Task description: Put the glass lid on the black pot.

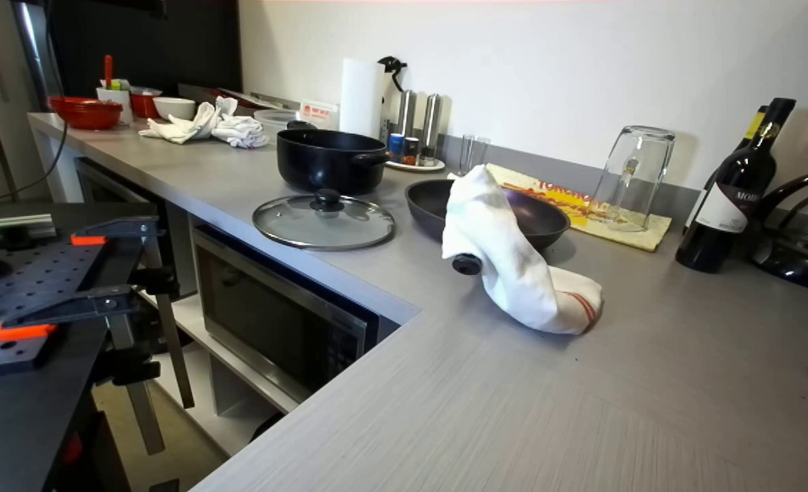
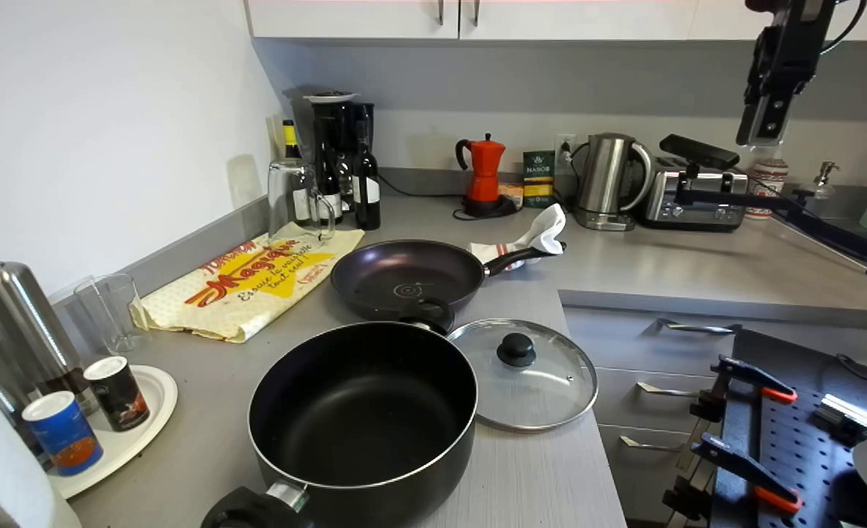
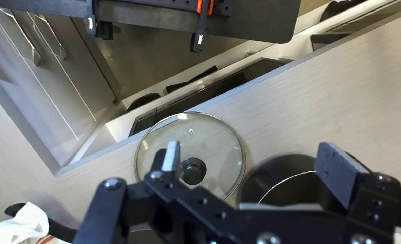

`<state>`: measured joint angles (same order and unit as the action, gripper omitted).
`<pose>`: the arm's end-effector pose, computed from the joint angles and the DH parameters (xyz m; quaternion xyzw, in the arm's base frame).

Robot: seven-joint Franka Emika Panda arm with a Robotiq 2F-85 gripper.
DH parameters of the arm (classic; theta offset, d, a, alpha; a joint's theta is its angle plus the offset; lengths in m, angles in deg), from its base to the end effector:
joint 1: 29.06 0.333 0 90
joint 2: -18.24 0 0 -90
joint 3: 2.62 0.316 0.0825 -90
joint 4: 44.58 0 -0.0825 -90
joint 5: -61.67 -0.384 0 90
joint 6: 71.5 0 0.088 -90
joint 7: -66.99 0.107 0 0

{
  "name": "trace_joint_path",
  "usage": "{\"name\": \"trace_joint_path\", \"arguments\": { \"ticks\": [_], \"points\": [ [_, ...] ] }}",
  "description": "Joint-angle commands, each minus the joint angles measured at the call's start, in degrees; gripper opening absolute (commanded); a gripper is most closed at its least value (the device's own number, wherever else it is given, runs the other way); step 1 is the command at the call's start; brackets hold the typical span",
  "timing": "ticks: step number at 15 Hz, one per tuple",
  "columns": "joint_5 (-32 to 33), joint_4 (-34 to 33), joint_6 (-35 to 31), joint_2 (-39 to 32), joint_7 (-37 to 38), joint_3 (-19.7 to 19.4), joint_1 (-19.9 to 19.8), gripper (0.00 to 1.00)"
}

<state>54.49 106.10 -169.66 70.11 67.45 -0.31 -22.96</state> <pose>0.2768 0.0539 0.5079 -0.9976 -0.0522 0.0089 0.0456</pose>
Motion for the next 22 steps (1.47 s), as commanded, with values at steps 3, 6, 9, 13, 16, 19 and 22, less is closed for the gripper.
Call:
{"name": "trace_joint_path", "arguments": {
  "ticks": [3, 6, 9, 13, 16, 19, 22],
  "points": [
    [1.18, -1.78, -6.22, -13.21, -0.06, 0.52, -2.23, 1.0],
    [2.21, -3.2, -12.61, -22.9, -0.21, 0.24, -3.23, 1.0],
    [2.61, -6.14, -17.86, -33.3, 0.34, 0.14, -3.85, 1.0],
    [2.45, -11.82, -21.19, -45.2, 0.88, 0.14, -3.95, 1.0],
    [2.78, -16.56, -22.19, -52.82, 1.75, 0.26, -3.83, 1.0],
    [3.02, -21.04, -22.85, -59.87, 3.07, 0.17, -3.63, 1.0],
    [2.66, -24.2, -22.85, -64.78, 3.62, 0.24, -3.21, 1.0]
  ]
}}
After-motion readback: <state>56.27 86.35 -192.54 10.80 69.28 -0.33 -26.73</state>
